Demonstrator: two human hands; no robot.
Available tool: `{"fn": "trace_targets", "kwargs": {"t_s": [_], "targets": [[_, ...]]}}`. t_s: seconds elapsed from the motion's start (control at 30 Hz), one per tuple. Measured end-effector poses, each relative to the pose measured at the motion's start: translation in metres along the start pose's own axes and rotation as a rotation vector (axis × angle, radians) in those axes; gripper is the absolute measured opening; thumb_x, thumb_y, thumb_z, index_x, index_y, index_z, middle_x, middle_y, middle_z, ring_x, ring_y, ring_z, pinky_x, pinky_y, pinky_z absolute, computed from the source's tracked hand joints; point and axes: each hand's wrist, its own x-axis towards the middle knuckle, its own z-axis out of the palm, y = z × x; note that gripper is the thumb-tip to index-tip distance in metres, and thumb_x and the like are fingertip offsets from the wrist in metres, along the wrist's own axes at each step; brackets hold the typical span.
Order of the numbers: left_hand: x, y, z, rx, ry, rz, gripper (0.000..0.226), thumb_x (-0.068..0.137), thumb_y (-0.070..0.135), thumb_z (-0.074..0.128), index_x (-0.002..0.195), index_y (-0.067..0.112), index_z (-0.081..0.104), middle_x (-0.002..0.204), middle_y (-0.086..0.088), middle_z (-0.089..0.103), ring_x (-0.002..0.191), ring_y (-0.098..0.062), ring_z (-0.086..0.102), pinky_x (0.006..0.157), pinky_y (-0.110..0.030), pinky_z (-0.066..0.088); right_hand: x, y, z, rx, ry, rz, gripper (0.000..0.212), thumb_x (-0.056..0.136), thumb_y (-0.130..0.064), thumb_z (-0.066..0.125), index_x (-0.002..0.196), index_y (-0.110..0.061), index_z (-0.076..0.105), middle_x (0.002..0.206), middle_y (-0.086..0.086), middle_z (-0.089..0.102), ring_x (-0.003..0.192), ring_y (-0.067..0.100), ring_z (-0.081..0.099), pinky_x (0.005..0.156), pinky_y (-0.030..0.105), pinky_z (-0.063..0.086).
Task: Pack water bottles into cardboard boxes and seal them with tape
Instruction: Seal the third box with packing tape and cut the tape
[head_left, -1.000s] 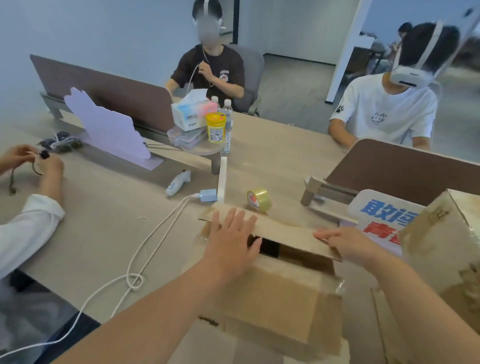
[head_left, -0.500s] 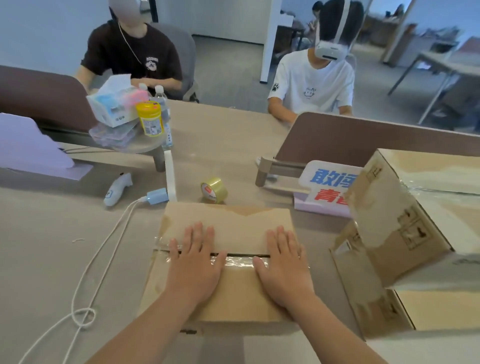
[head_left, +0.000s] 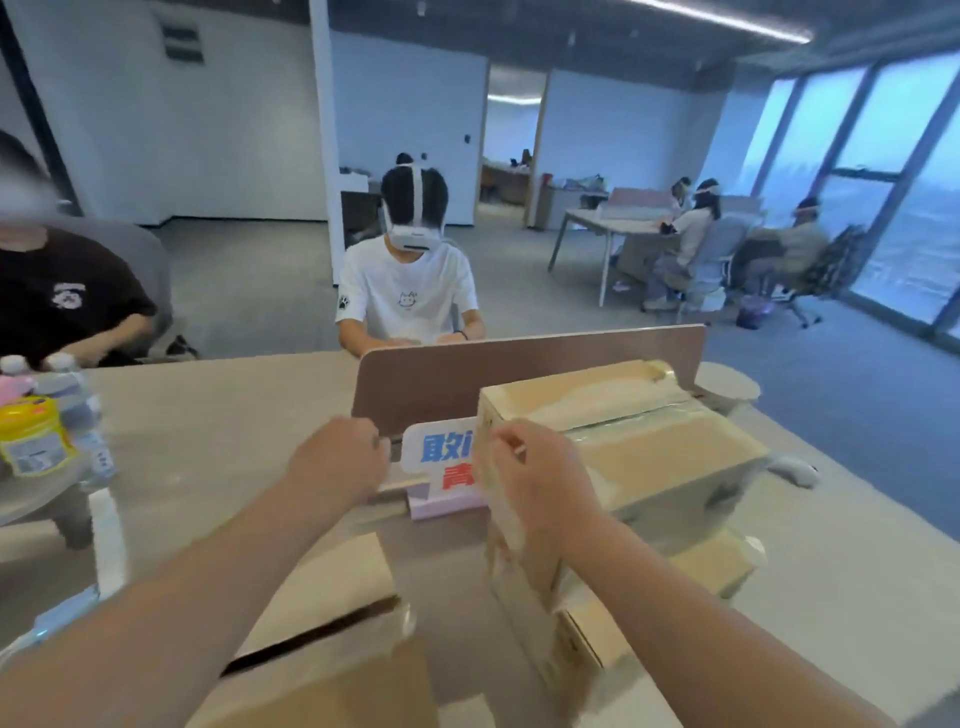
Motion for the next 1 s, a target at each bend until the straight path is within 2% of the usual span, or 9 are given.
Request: {"fn": "trace_targets", "kwargs": {"t_s": [0.13, 0.23, 0.37, 0.43, 0.6, 0.73, 0.8, 0.9, 1.0], "targets": [[0.027, 0.115, -0.008, -0.095, 0.08, 0.248, 0.026, 0.093, 0.028, 0.047, 0.101, 0.015, 0.067, 0.105, -0.006, 0.064, 0.099, -0.025, 0.058, 0.087, -0.034, 0.047, 0.008, 0.036, -0.093, 0.028, 0.26, 0.033, 0.021, 0.095, -0.015, 0.047, 0.097, -0.013, 0.068, 0.086, -0.002, 0.066, 0.077, 0.013, 0.057, 0.062, 0.019, 0.04], [0.04, 0.2, 0.002, -0.144, 0.064, 0.385, 0.023, 0.092, 0.026, 0.048, 0.099, 0.016, 0.068, 0.104, -0.004, 0.062, 0.099, -0.025, 0.057, 0.088, -0.034, 0.047, 0.024, 0.091, -0.143, 0.053, 0.356, 0.15, 0.022, 0.093, -0.015, 0.045, 0.093, -0.012, 0.067, 0.083, 0.003, 0.066, 0.076, 0.018, 0.058, 0.061, 0.026, 0.042], [0.073, 0.296, 0.035, -0.137, -0.014, 0.475, 0.024, 0.092, 0.028, 0.047, 0.101, 0.019, 0.067, 0.107, 0.0, 0.063, 0.098, -0.022, 0.058, 0.089, -0.037, 0.049, 0.065, 0.182, -0.189, 0.008, 0.343, 0.287, 0.02, 0.093, -0.017, 0.047, 0.085, -0.018, 0.065, 0.077, -0.002, 0.062, 0.075, 0.016, 0.057, 0.059, 0.024, 0.044], [0.101, 0.336, 0.057, -0.137, -0.05, 0.452, 0.026, 0.092, 0.029, 0.047, 0.107, 0.018, 0.066, 0.111, -0.001, 0.063, 0.101, -0.023, 0.058, 0.089, -0.038, 0.05, 0.091, 0.231, -0.205, 0.007, 0.331, 0.324, 0.02, 0.092, -0.017, 0.047, 0.081, -0.017, 0.064, 0.077, -0.002, 0.062, 0.076, 0.018, 0.059, 0.067, 0.033, 0.052], [0.175, 0.394, 0.106, -0.13, -0.16, 0.271, 0.022, 0.089, 0.018, 0.049, 0.102, 0.017, 0.066, 0.105, -0.001, 0.064, 0.098, -0.023, 0.059, 0.084, -0.034, 0.051, 0.161, 0.326, -0.211, 0.042, 0.133, 0.418, 0.019, 0.091, -0.017, 0.048, 0.085, -0.018, 0.066, 0.081, 0.0, 0.066, 0.08, 0.02, 0.063, 0.074, 0.038, 0.054], [0.237, 0.416, 0.13, -0.249, -0.252, 0.034, 0.017, 0.081, 0.006, 0.044, 0.065, 0.002, 0.049, 0.076, -0.027, 0.054, 0.068, -0.036, 0.051, 0.052, -0.027, 0.034, 0.236, 0.368, -0.2, 0.21, -0.009, 0.519, 0.02, 0.09, -0.016, 0.048, 0.085, -0.009, 0.066, 0.082, 0.006, 0.067, 0.074, 0.021, 0.06, 0.063, 0.03, 0.047], [0.265, 0.423, 0.144, -0.363, -0.239, -0.108, 0.018, 0.079, 0.004, 0.043, 0.061, 0.001, 0.041, 0.062, -0.021, 0.043, 0.056, -0.023, 0.038, 0.046, -0.025, 0.024, 0.274, 0.387, -0.186, 0.26, -0.041, 0.535, 0.021, 0.085, -0.016, 0.046, 0.074, -0.004, 0.059, 0.073, 0.01, 0.06, 0.065, 0.02, 0.05, 0.06, 0.032, 0.039], [0.3, 0.433, 0.172, -0.586, -0.231, -0.308, 0.017, 0.085, 0.01, 0.047, 0.091, 0.002, 0.061, 0.08, -0.012, 0.056, 0.07, -0.024, 0.053, 0.052, -0.025, 0.04, 0.324, 0.409, -0.161, 0.328, -0.059, 0.54, 0.016, 0.087, -0.018, 0.045, 0.072, -0.012, 0.049, 0.072, 0.006, 0.048, 0.065, 0.019, 0.04, 0.063, 0.032, 0.031], [0.321, 0.443, 0.197, -0.847, -0.329, -0.516, 0.032, 0.091, 0.016, 0.049, 0.12, 0.002, 0.053, 0.107, -0.017, 0.058, 0.092, -0.028, 0.059, 0.071, -0.029, 0.047, 0.353, 0.424, -0.143, 0.527, -0.131, 0.594, 0.026, 0.096, -0.033, 0.049, 0.118, -0.019, 0.05, 0.11, 0.001, 0.054, 0.099, 0.017, 0.05, 0.082, 0.032, 0.037]]}}
